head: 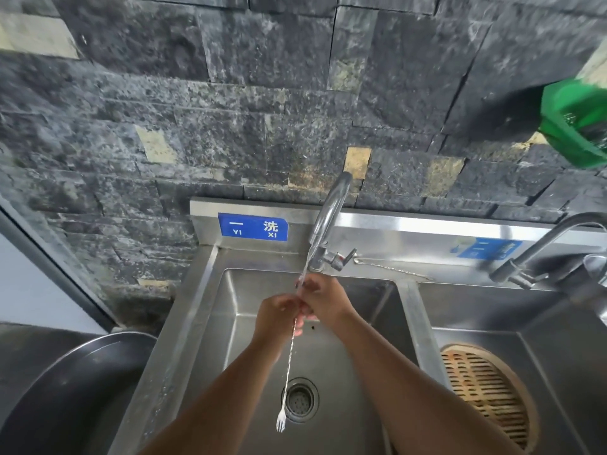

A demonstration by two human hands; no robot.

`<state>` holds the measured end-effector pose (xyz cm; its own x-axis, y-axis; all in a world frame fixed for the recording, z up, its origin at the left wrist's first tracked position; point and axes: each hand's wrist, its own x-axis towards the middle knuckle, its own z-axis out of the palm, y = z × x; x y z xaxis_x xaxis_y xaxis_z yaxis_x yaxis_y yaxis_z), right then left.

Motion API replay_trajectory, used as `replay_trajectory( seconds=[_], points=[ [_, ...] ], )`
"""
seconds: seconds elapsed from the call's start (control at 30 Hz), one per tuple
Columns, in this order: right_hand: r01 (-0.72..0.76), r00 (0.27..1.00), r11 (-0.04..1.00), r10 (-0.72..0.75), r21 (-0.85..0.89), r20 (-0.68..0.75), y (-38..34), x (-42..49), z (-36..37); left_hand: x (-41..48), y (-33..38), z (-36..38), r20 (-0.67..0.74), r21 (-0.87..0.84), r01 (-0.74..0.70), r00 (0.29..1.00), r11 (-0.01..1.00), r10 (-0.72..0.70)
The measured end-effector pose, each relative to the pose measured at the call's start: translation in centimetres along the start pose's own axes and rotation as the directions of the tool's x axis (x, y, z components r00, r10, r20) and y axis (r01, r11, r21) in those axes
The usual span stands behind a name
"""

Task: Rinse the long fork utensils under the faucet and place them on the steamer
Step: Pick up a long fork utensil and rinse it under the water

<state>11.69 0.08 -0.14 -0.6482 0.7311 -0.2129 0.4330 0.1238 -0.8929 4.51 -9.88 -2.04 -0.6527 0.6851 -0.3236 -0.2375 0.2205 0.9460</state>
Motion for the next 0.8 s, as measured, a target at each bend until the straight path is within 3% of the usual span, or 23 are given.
replay_trajectory(
  seconds=[0.2, 0.5, 0.7, 0.8],
  points=[
    [0.035, 0.998, 0.993, -0.041, -0.114, -0.051, 0.8, 0.2, 1.2, -0.1, -1.1, -0.8, 0.041, -0.038, 0.03, 0.999, 0.999, -0.028],
    [-0.039, 0.992, 0.948, 0.075, 0.317, -0.104, 0.7, 0.0, 2.3, -1.9, -2.6, -1.4, -0.022, 0.067, 0.034, 0.999, 0.997, -0.033],
    [0.008, 1.0, 0.905, 0.001, 0.425, -0.021, 0.8, -0.8, 2.9, -1.9, -2.6, -1.7, -0.056, 0.055, 0.071, 0.996, 0.996, -0.068],
    [0.036, 0.999, 0.929, -0.031, 0.369, -0.019, 1.0, -1.0, 2.6, -2.3, -2.9, -1.6, -0.041, 0.032, 0.081, 0.996, 0.996, -0.08]
  ],
)
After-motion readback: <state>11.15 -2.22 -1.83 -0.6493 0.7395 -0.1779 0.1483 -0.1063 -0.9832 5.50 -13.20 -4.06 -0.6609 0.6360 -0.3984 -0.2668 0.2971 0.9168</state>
